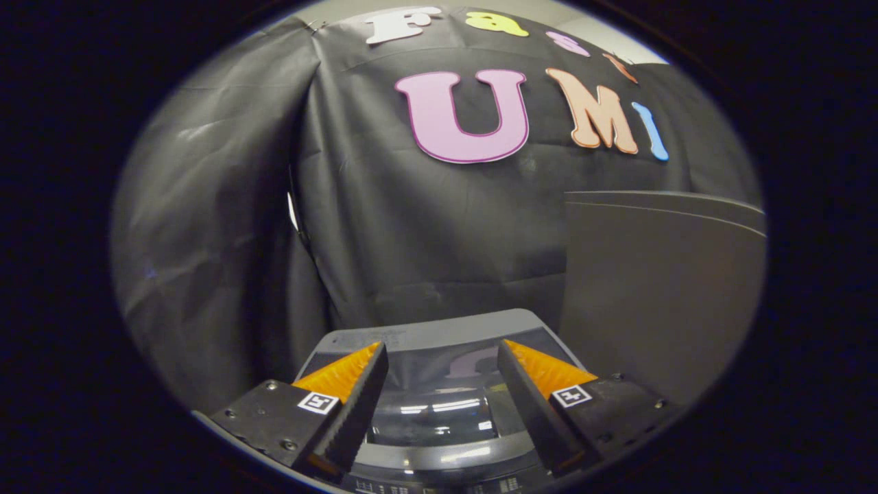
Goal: Put the clothes into the washing machine and then close the washing machine lid.
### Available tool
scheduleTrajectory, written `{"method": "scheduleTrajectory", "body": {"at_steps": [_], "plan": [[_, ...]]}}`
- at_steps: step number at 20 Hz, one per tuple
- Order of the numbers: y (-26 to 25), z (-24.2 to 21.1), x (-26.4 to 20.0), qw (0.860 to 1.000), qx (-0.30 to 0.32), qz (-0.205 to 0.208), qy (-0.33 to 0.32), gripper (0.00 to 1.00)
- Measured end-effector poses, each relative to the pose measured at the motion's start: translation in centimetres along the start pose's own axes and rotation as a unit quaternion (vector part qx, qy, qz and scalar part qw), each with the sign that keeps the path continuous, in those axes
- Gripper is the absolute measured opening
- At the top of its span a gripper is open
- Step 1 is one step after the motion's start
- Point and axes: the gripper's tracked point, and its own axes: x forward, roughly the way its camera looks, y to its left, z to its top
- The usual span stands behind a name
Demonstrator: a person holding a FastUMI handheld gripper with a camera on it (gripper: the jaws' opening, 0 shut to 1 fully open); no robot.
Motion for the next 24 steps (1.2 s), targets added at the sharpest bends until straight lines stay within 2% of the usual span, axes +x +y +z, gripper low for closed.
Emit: {"method": "scheduleTrajectory", "body": {"at_steps": [11, 17, 24], "plan": [[-3.8, 4.0, -9.9, 0.999, -0.041, 0.015, -0.015, 0.97], [-5.7, 5.3, -13.5, 0.999, -0.022, 0.03, -0.02, 0.97], [-9.1, 7.1, -18.1, 0.997, -0.026, 0.044, -0.06, 0.97]]}}
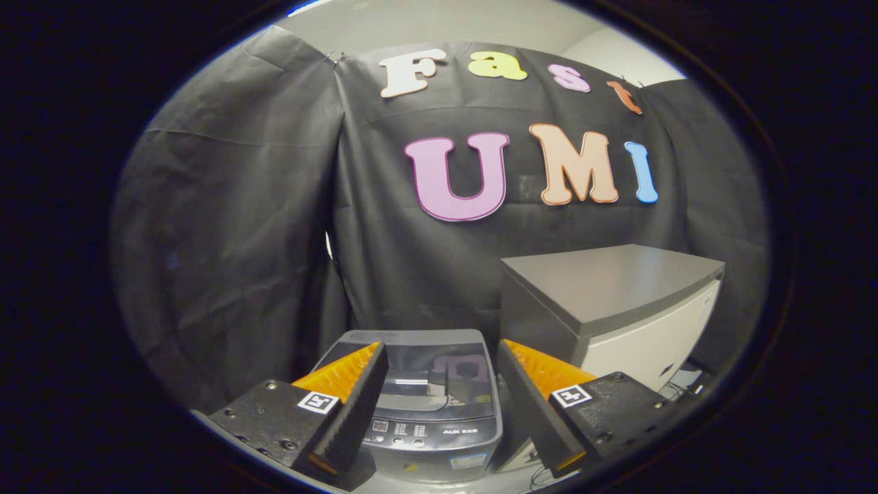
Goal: Put the clothes into the washing machine and then close the washing machine lid.
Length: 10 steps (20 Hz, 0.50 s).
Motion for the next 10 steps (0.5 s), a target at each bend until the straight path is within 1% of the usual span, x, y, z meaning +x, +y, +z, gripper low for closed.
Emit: {"method": "scheduleTrajectory", "body": {"at_steps": [6, 10], "plan": [[-4.5, 1.8, -5.5, 0.999, 0.038, -0.008, -0.021, 0.97], [-8.6, 2.1, -8.4, 0.999, 0.007, -0.043, -0.03, 0.97]]}}
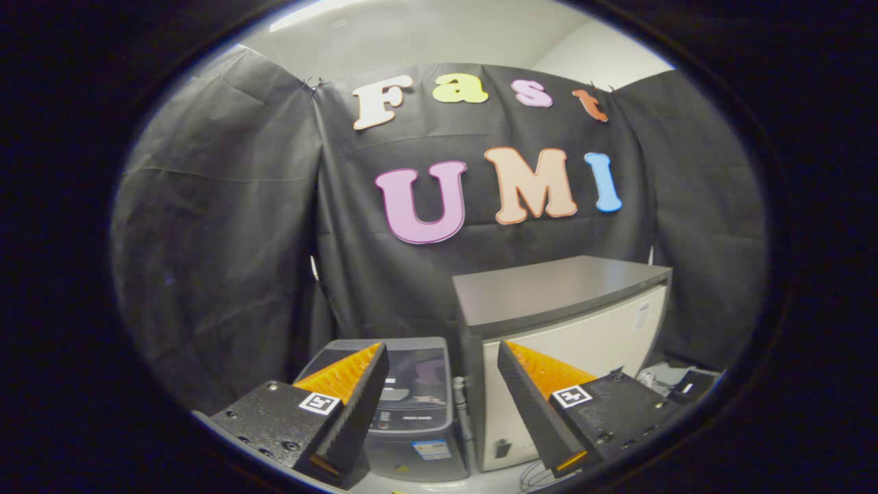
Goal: Put the clothes into the washing machine and then close the washing machine lid.
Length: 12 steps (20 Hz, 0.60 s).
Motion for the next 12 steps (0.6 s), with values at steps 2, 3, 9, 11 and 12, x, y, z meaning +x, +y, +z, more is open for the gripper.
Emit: {"method": "scheduleTrajectory", "body": {"at_steps": [2, 3, 9, 11, 12], "plan": [[-1.4, 0.4, -0.9, 1.0, -0.019, -0.005, -0.016, 0.97], [-2.0, 0.6, -1.2, 0.999, -0.028, -0.008, -0.025, 0.97], [-5.1, 0.0, -3.4, 0.997, -0.061, -0.003, -0.041, 0.97], [-6.5, -0.7, -4.0, 0.998, -0.056, -0.003, -0.043, 0.98], [-7.5, -1.2, -4.2, 0.998, -0.051, -0.009, -0.039, 0.98]]}}
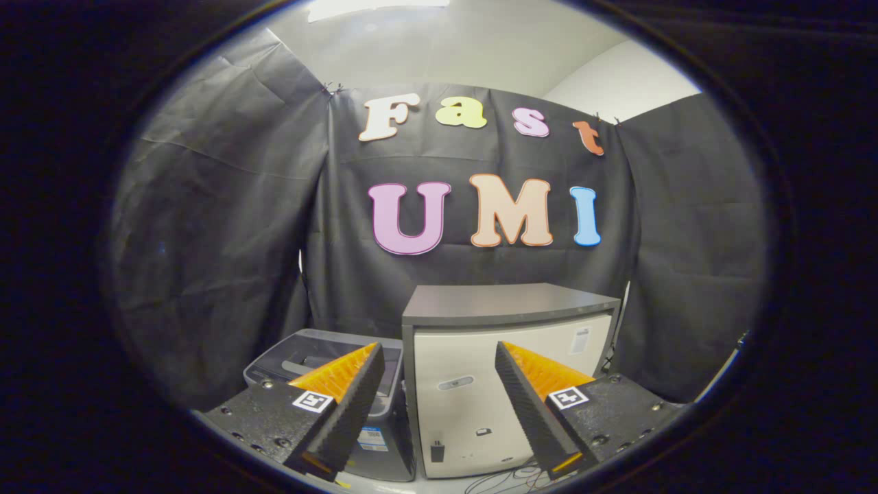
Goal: Put the clothes into the washing machine and then close the washing machine lid.
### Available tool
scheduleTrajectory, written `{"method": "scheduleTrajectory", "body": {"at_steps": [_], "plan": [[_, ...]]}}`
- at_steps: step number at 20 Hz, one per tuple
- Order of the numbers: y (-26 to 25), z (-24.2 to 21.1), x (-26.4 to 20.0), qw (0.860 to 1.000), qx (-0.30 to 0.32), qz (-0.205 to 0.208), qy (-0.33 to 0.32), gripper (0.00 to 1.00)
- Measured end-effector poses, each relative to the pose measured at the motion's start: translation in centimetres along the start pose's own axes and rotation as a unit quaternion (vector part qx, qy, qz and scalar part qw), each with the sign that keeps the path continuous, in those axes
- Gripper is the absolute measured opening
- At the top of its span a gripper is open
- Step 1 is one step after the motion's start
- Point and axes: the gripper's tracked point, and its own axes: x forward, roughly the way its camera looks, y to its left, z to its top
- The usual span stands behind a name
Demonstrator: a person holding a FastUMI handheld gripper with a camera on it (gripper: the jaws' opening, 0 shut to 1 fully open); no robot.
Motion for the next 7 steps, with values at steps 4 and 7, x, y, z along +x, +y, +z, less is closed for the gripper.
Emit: {"method": "scheduleTrajectory", "body": {"at_steps": [4, 7], "plan": [[-2.6, -0.8, -0.6, 1.0, -0.025, -0.012, 0.0, 0.98], [-1.7, -0.2, -1.2, 0.999, -0.037, 0.019, -0.011, 0.98]]}}
